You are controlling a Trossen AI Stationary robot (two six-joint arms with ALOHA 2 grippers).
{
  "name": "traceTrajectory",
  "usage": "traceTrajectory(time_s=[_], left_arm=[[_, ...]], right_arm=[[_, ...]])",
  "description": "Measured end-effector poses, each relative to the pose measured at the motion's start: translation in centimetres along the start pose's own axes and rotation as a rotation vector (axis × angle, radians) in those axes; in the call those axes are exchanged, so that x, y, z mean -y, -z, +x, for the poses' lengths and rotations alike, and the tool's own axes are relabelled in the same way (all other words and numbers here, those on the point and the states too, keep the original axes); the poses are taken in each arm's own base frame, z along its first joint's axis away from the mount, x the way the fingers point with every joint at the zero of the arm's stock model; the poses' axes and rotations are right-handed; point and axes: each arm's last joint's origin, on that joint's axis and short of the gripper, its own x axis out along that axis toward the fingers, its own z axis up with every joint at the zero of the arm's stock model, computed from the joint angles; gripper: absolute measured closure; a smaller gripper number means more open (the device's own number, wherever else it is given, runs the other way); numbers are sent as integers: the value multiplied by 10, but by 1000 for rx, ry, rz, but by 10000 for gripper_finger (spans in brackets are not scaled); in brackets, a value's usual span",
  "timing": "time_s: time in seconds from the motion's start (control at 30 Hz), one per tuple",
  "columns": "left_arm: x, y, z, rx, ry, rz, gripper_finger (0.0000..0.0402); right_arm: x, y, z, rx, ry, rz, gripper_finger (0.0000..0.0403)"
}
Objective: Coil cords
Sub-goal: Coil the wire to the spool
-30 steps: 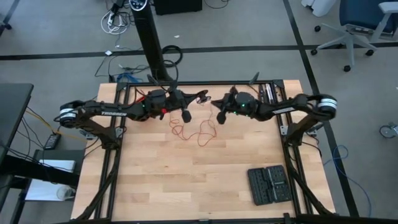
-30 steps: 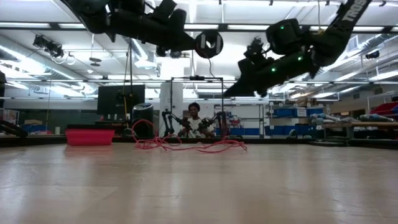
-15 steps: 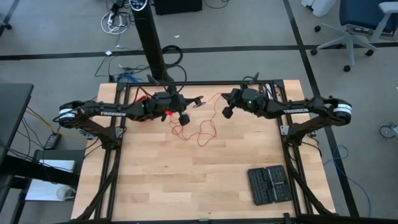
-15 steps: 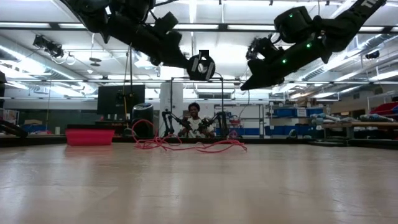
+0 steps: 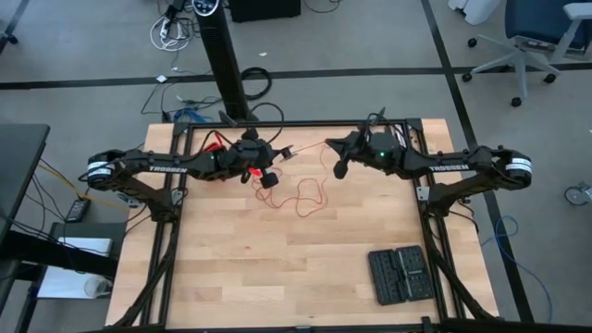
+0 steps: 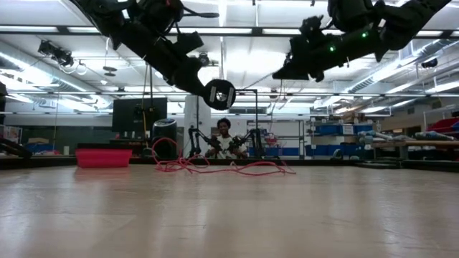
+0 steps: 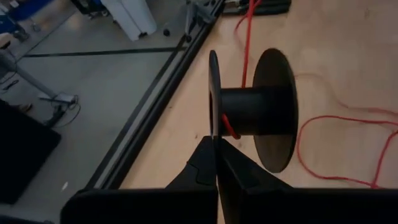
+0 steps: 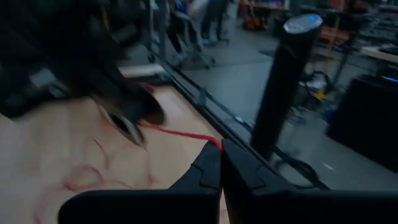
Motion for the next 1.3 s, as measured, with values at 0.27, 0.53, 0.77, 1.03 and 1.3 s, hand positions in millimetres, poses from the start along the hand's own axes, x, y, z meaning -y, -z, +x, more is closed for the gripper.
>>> traceTrajectory(time_s=[0.27, 0.53, 0.77, 1.03, 1.3], left_arm=[[1, -2, 3, 27, -30, -38, 401], [8, -2, 9, 48, -73, -58, 401], [12, -1, 19, 68, -81, -100, 401], [10, -12, 17, 189, -94, -194, 401], [10, -25, 14, 336, 29, -299, 401]], right_arm=[[-18, -7, 7, 157, -143, 95, 402], [-36, 2, 25, 201, -222, 107, 402], [-56, -2, 50, 195, -291, 92, 402], [-70, 11, 64, 148, -322, 64, 403], [-73, 20, 69, 120, -324, 55, 403]])
